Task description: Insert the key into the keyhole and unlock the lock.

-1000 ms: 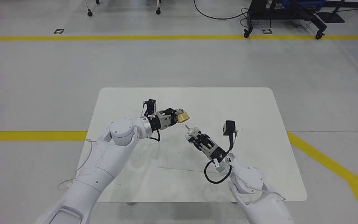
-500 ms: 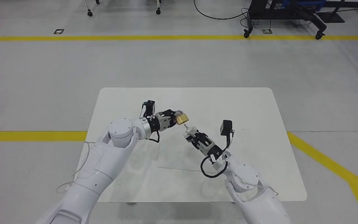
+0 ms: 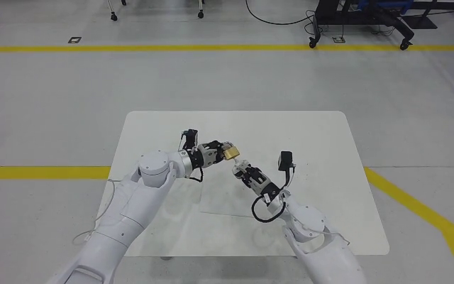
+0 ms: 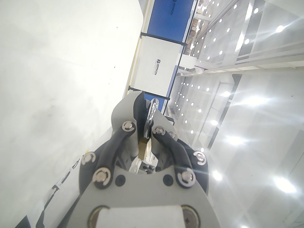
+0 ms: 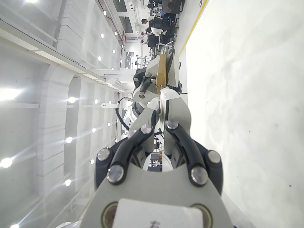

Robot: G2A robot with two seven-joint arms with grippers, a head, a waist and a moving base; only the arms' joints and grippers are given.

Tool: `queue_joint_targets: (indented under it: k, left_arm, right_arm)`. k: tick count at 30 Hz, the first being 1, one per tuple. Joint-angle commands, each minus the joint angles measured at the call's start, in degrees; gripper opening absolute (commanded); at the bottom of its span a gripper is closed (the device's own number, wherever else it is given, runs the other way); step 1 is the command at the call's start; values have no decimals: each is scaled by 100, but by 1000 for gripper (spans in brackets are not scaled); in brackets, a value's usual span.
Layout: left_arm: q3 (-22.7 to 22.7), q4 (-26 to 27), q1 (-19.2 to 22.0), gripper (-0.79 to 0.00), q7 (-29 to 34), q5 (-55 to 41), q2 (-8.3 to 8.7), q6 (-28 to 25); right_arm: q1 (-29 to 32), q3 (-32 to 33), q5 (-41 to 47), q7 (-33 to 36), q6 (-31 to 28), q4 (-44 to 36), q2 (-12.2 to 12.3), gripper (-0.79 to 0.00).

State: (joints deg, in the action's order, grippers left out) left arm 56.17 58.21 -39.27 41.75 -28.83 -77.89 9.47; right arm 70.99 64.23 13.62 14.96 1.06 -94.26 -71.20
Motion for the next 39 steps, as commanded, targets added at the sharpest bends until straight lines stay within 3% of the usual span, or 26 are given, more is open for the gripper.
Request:
queue_joint_targets:
  k: [1,39]
  left_arm:
    - [3,-17,5,-785,4,0,-6,0]
    - [94,29,-32,-785,-117,321,-48,111]
  right_arm:
    - [-9,-3,-27,-43,13,5,-10,-785]
    - [-272,-62,-134,-107,324,267,-184,-785]
